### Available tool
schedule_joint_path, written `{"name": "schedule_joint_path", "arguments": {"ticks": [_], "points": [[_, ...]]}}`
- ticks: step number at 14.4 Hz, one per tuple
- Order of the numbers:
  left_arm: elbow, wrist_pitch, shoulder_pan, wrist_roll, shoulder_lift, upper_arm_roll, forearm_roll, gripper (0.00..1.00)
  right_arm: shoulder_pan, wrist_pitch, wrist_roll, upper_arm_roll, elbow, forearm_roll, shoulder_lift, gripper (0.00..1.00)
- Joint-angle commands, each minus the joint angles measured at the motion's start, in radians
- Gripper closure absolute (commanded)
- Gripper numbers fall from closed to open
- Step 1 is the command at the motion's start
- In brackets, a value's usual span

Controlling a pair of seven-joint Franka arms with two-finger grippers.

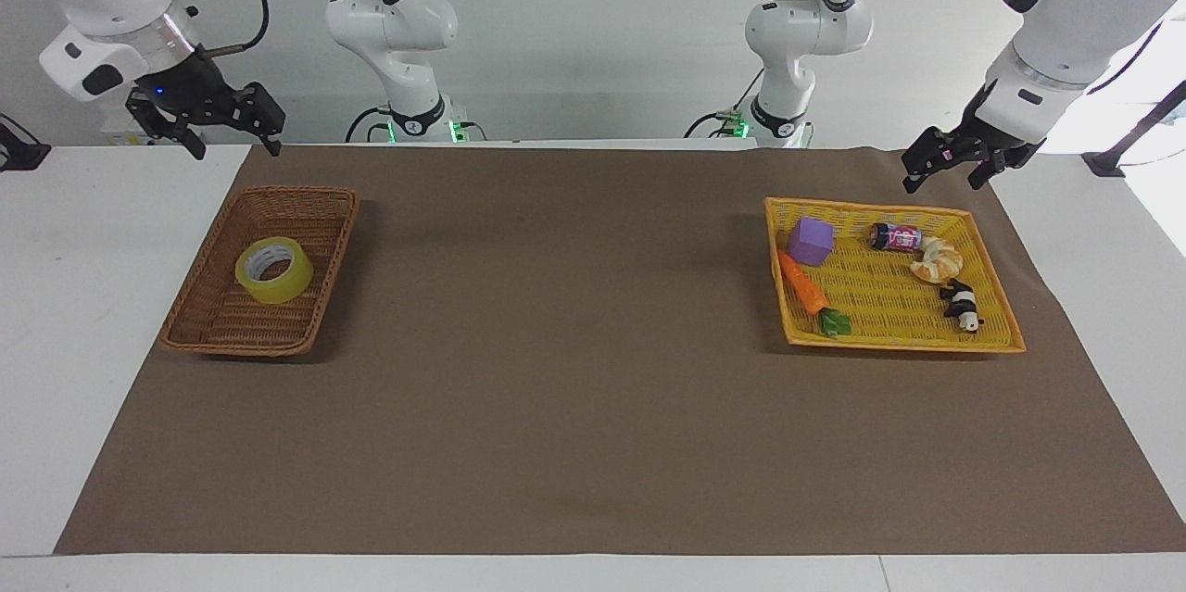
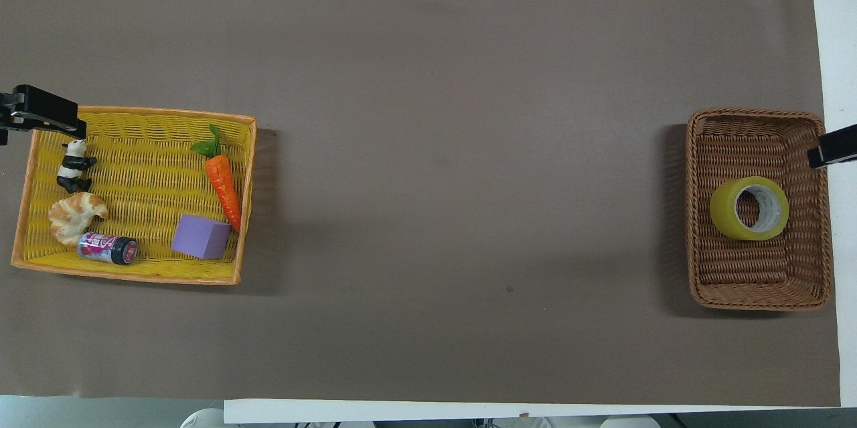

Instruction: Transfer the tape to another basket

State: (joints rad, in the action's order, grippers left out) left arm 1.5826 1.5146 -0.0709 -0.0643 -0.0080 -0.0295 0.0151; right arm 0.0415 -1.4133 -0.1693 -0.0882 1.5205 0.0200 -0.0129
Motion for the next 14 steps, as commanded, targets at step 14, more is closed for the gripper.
{"name": "schedule_joint_path", "arguments": {"ticks": [14], "points": [[0.022,-0.022,0.008,0.014,-0.026,0.0,0.006,0.01,-0.009,0.017,0.034,-0.004,0.012,0.009,0.013,0.0]]}}
